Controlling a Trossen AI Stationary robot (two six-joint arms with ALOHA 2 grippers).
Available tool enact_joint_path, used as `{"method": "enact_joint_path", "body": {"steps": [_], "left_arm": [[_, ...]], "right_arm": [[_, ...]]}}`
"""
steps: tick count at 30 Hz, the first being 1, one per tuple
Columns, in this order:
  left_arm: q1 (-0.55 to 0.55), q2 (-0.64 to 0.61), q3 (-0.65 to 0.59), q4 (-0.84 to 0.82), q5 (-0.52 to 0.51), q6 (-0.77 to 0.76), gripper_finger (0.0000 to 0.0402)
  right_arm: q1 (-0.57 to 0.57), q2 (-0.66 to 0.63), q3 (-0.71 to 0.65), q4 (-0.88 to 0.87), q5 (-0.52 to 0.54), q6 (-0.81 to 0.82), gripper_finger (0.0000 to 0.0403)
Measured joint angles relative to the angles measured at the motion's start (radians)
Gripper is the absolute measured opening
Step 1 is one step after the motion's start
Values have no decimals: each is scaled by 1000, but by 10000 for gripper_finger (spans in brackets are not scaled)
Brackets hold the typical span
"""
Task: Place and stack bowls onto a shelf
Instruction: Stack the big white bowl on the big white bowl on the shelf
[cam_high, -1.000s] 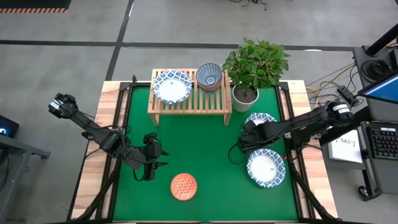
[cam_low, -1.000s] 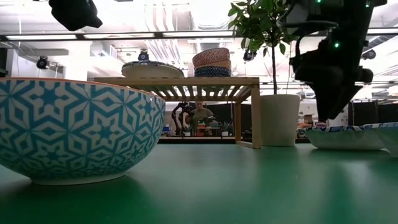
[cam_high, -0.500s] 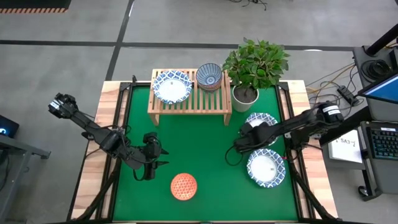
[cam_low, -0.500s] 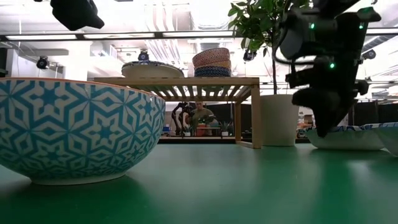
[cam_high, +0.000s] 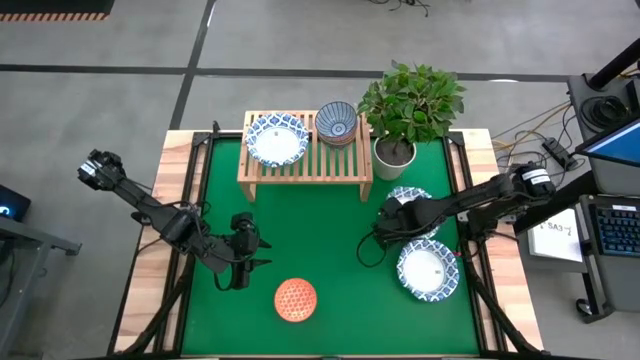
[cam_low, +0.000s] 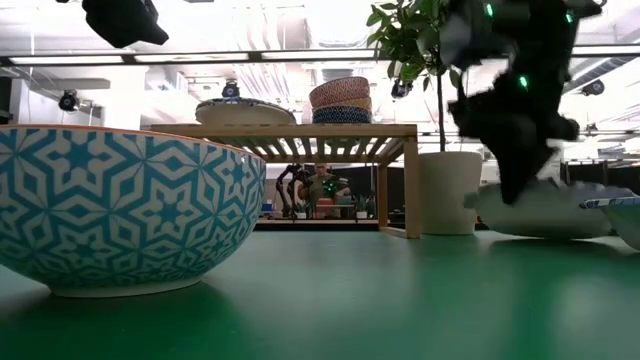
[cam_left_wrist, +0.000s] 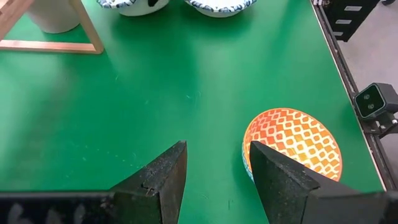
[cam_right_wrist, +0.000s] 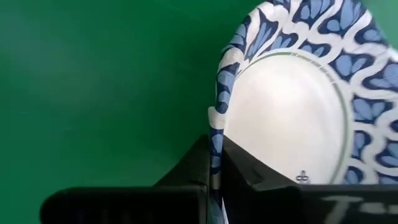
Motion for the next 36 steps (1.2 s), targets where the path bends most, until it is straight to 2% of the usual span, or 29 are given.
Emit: {"method": "enact_joint_path", "body": {"steps": [10,14,17,28,36], "left_arm": [[0,0,0,73,2,81,158],[0,0,0,110,2,120,158],[0,0,0,153,4,160,158],[-1,20,0,402,69,408,158],[5,117,0,545,86,514,158]], "right_arm": [[33,-33,301,-118,-100,-148,11],[63,-30,425,-107,-143,-255,11],[93,-29,475,-25,-174,-353,11],[168,10,417,459,-427,-730,11],[166,61,408,562,-466,-830,11]]}}
